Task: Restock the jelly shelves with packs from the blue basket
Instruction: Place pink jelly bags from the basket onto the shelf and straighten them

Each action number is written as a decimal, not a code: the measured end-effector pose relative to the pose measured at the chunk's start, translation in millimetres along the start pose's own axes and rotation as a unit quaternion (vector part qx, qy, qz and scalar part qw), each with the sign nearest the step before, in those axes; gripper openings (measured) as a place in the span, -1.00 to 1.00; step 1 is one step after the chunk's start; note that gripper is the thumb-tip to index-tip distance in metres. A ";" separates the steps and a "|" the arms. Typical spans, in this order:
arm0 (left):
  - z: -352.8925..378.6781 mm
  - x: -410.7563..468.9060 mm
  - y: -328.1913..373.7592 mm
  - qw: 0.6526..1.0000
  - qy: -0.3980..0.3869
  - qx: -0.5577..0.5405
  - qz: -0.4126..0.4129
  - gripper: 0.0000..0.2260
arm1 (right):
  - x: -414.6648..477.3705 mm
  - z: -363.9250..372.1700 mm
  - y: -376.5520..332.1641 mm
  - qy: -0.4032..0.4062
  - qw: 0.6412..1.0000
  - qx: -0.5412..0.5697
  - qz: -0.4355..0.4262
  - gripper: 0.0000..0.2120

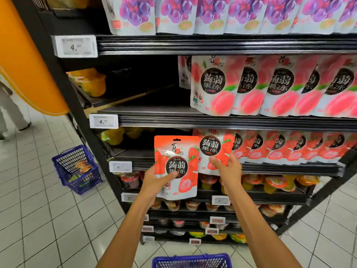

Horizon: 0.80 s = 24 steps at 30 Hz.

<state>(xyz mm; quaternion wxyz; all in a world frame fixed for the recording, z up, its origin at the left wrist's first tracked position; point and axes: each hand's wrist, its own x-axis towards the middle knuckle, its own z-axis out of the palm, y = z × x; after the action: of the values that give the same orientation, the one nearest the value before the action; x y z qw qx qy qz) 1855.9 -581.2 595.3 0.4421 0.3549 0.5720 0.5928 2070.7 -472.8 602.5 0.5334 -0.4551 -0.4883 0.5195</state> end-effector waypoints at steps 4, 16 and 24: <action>-2.0 6.5 -1.4 1.000 -0.007 -0.007 0.000 -0.61 | 9.1 11.8 2.5 0.028 0.999 0.003 -0.018 -0.77; -12.6 20.1 -1.2 1.000 -0.022 -0.005 -0.009 -0.57 | 14.5 31.3 19.8 0.054 0.988 -0.113 -0.093 -0.74; -10.1 20.2 -10.5 1.000 -0.007 -0.005 -0.025 -0.68 | 13.4 8.2 34.0 0.078 0.933 -0.333 -0.112 -0.74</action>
<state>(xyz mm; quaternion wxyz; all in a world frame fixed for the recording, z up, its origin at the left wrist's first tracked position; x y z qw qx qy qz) 1840.5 -566.7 582.2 0.4631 0.3422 0.5744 0.5818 2058.6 -458.0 570.3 0.4425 -0.5881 -0.6378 0.2269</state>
